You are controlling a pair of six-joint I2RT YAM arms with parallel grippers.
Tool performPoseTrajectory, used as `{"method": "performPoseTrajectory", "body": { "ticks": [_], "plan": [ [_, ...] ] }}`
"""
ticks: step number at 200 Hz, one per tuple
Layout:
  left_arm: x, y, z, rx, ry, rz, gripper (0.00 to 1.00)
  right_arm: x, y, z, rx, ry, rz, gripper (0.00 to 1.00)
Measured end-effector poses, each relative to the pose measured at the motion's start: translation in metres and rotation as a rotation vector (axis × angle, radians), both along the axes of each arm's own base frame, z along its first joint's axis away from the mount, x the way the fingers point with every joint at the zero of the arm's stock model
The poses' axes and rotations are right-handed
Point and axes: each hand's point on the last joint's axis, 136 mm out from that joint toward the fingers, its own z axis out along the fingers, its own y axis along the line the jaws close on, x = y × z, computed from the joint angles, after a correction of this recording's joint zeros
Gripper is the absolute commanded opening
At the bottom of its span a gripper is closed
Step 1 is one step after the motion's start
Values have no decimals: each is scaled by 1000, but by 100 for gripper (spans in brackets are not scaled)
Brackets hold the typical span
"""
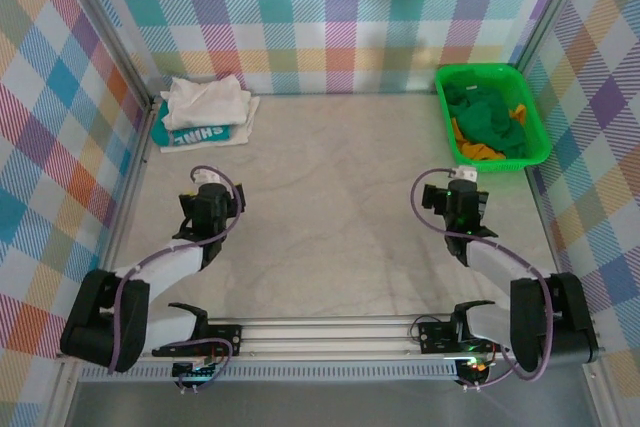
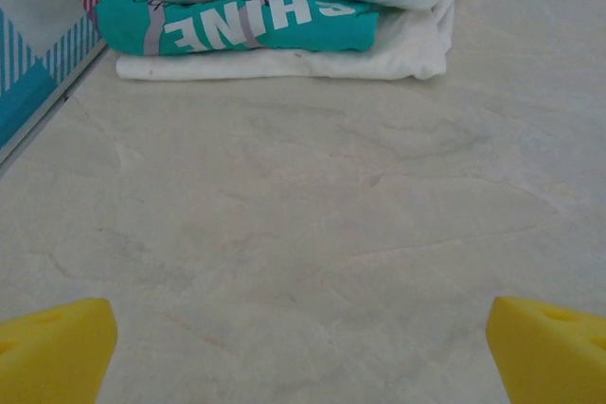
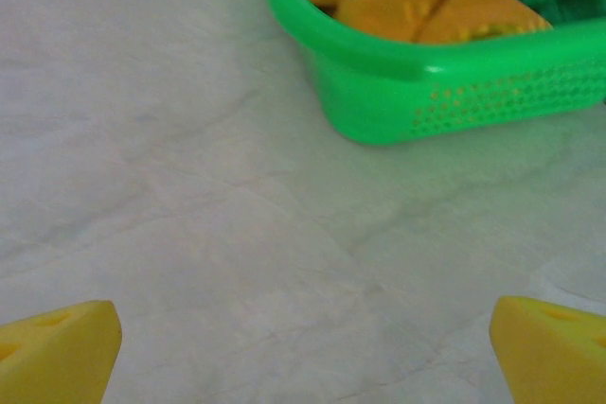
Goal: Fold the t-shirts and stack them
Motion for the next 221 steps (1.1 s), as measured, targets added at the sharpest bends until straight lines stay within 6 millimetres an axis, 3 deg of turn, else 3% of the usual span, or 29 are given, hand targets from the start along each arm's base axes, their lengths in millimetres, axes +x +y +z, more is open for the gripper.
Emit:
{"method": "performPoseTrajectory", "body": {
  "ticks": [25,70,110,135,162,190,221],
  "plan": [
    [11,6,-11,20,-7,14,100,9,-4,-4,5,-15,6,100],
    [19,30,-24,-24,-54,32,100,28,15,-14,-6,-13,131,100],
    [10,17,-35,-68,-87,-74,100,26,33,5,25,-148,244,100],
    [16,8,-43,-76,-62,-122,100,22,39,-9,31,-169,282,100],
    [39,6,-29,-86,-74,-129,100,28,42,-34,42,-101,300,100],
    [44,6,-25,-87,-79,-128,100,53,26,-10,77,-153,264,100],
    [41,7,-30,-86,-54,-125,100,56,23,-6,90,-159,258,100]
  ]
}}
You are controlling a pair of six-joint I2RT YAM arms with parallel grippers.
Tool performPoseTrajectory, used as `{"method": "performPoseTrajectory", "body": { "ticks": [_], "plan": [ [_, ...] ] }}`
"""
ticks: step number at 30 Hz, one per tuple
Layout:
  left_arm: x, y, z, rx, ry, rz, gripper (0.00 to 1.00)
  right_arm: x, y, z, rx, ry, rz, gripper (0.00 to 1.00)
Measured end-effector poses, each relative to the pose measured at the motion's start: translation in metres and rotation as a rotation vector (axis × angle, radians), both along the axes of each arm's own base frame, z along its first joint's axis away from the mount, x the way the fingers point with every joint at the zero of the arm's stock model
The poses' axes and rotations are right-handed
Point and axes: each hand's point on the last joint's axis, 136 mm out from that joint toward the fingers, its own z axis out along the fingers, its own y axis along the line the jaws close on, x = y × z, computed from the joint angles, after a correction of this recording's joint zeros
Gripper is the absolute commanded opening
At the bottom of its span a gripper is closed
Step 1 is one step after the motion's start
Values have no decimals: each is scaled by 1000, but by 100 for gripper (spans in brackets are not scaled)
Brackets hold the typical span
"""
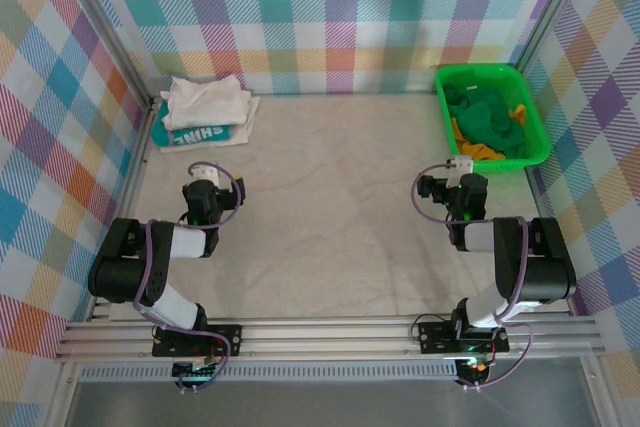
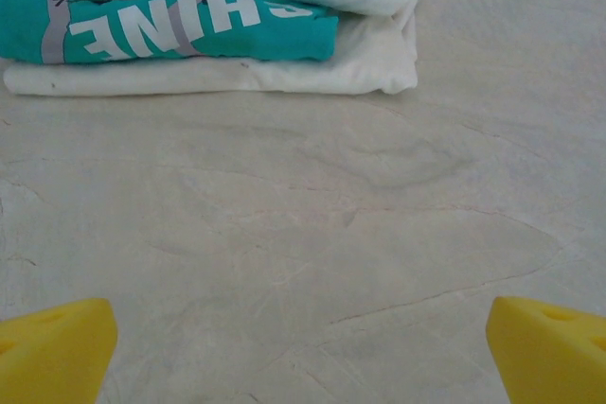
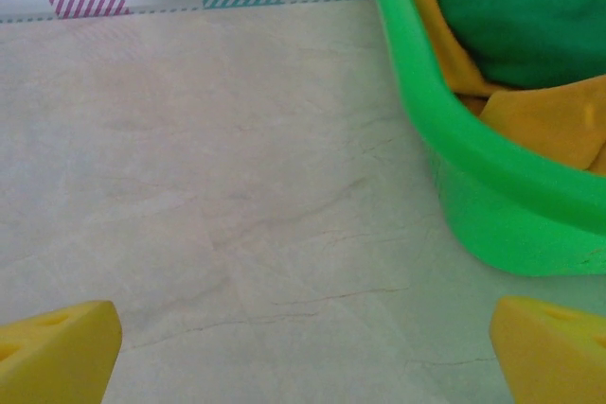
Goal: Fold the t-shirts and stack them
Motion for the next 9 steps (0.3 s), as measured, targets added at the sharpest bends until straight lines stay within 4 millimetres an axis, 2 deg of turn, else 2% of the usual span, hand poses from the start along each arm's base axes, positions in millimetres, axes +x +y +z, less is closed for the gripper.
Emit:
{"method": "performPoseTrajectory", "body": {
  "ticks": [9],
  "plan": [
    [-1,0,-1,1,6,0,100,0,2,0,3,1,10,100]
  ]
}}
